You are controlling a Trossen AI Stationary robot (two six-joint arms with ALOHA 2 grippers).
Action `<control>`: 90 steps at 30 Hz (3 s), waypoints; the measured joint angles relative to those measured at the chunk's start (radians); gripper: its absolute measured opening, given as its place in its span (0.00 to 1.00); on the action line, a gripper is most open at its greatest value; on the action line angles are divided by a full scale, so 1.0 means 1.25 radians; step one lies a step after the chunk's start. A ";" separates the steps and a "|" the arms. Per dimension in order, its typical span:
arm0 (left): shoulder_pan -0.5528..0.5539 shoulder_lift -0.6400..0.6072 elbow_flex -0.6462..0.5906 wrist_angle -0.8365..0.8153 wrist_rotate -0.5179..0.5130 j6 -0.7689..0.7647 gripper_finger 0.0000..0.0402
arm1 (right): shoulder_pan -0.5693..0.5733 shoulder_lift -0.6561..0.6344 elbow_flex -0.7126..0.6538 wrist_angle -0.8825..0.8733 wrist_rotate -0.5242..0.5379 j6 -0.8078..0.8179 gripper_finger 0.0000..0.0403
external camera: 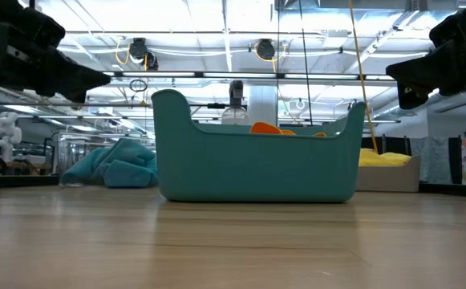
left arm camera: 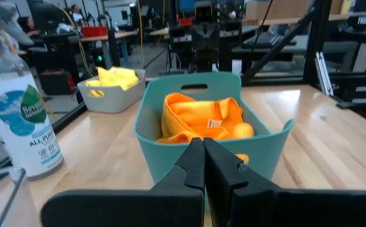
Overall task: Sort microfiber towel by color & place in baskets
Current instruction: Return to Home Position
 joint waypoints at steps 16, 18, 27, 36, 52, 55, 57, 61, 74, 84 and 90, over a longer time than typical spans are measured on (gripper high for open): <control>0.000 -0.123 0.005 -0.057 0.009 0.000 0.00 | 0.000 0.000 0.000 0.000 0.001 0.000 0.00; 0.000 -0.123 0.006 -0.056 0.002 0.008 0.00 | 0.000 0.000 0.000 0.001 0.001 0.000 0.00; 0.000 -0.123 0.004 -0.055 -0.014 -0.016 0.00 | 0.000 0.000 -0.001 0.004 0.001 0.000 0.00; 0.000 -0.123 0.004 -0.056 -0.015 -0.014 0.00 | 0.000 0.000 -0.001 0.005 0.000 0.000 0.00; 0.000 -0.123 0.003 -0.044 -0.015 -0.017 0.07 | 0.000 0.000 -0.001 0.005 0.000 0.000 0.00; 0.000 -0.123 0.003 -0.042 -0.015 -0.018 0.07 | 0.000 0.000 -0.001 0.006 0.000 0.000 0.00; 0.000 -0.123 0.003 -0.042 -0.016 -0.018 0.07 | 0.000 0.000 -0.001 0.006 0.000 0.000 0.00; 0.000 -0.123 0.003 -0.042 -0.016 -0.020 0.07 | 0.000 0.000 -0.001 0.006 0.000 0.000 0.00; 0.000 -0.123 0.003 -0.040 -0.016 -0.020 0.07 | 0.000 0.000 -0.001 0.006 0.000 0.000 0.00; 0.000 -0.123 0.003 -0.039 -0.016 -0.017 0.07 | 0.000 0.000 -0.001 0.006 0.000 0.000 0.00; 0.000 -0.123 0.003 -0.039 -0.016 -0.017 0.07 | 0.000 0.000 -0.001 0.006 0.000 0.000 0.00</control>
